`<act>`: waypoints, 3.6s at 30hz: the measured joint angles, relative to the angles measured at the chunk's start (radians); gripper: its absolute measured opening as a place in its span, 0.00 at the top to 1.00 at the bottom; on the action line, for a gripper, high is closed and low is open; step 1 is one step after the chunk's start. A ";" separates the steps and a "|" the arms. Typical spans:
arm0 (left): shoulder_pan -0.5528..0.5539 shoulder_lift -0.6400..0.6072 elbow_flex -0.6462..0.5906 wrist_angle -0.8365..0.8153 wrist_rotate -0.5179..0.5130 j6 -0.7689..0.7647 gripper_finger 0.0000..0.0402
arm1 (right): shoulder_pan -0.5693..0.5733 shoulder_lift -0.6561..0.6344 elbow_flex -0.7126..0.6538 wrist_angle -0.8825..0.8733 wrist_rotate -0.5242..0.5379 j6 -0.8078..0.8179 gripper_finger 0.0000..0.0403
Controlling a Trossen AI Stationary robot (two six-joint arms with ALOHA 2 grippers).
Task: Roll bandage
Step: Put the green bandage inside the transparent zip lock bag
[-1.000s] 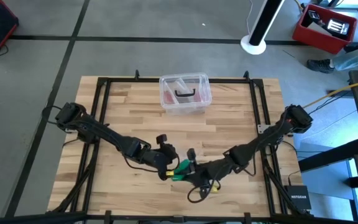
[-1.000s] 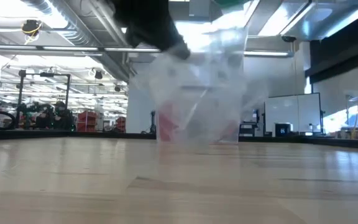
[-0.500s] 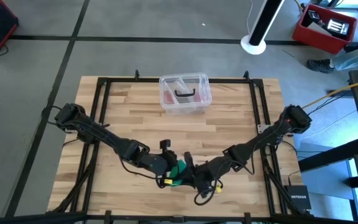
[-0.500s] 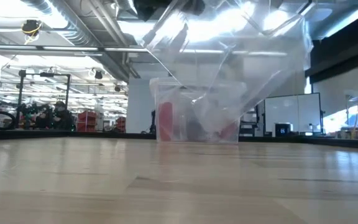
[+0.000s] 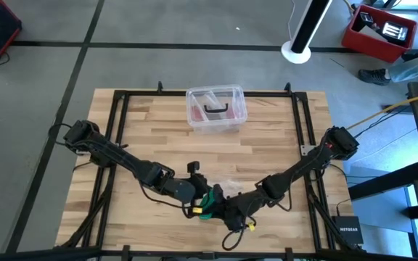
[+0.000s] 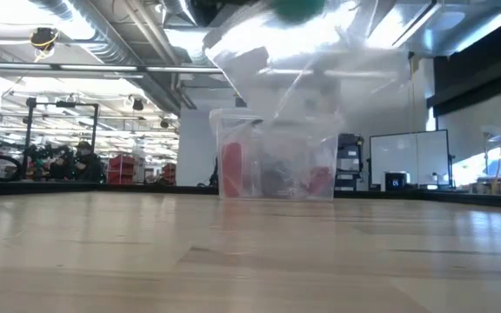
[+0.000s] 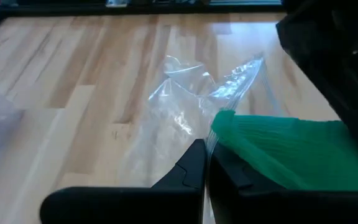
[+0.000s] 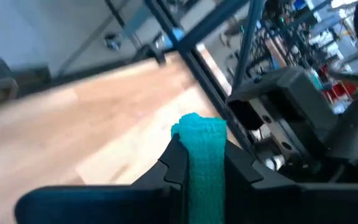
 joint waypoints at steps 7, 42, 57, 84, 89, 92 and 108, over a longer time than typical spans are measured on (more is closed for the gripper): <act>-0.017 -0.011 0.000 -0.022 0.015 0.001 1.00 | 0.002 0.000 0.001 -0.088 0.160 -0.038 0.87; -0.038 -0.011 0.010 0.083 -0.084 -0.057 1.00 | -0.013 -0.008 0.002 -0.334 0.633 0.459 0.80; 0.039 -0.013 0.010 -0.122 -0.128 -0.347 1.00 | -0.050 -0.008 0.001 -0.437 0.325 0.971 0.50; 0.112 -0.032 0.041 -0.129 0.355 -0.375 1.00 | 0.071 -0.080 0.231 -0.960 0.156 0.836 0.54; 0.203 -0.067 0.065 -0.085 0.632 -0.396 1.00 | 0.080 -0.081 0.231 -0.972 0.193 0.836 0.57; 0.251 -0.077 0.068 -0.083 0.742 -0.446 1.00 | 0.076 -0.082 0.231 -0.988 0.237 0.870 0.58; 0.258 -0.069 0.067 -0.073 0.721 -0.418 1.00 | 0.073 -0.090 0.235 -1.009 0.332 0.965 0.59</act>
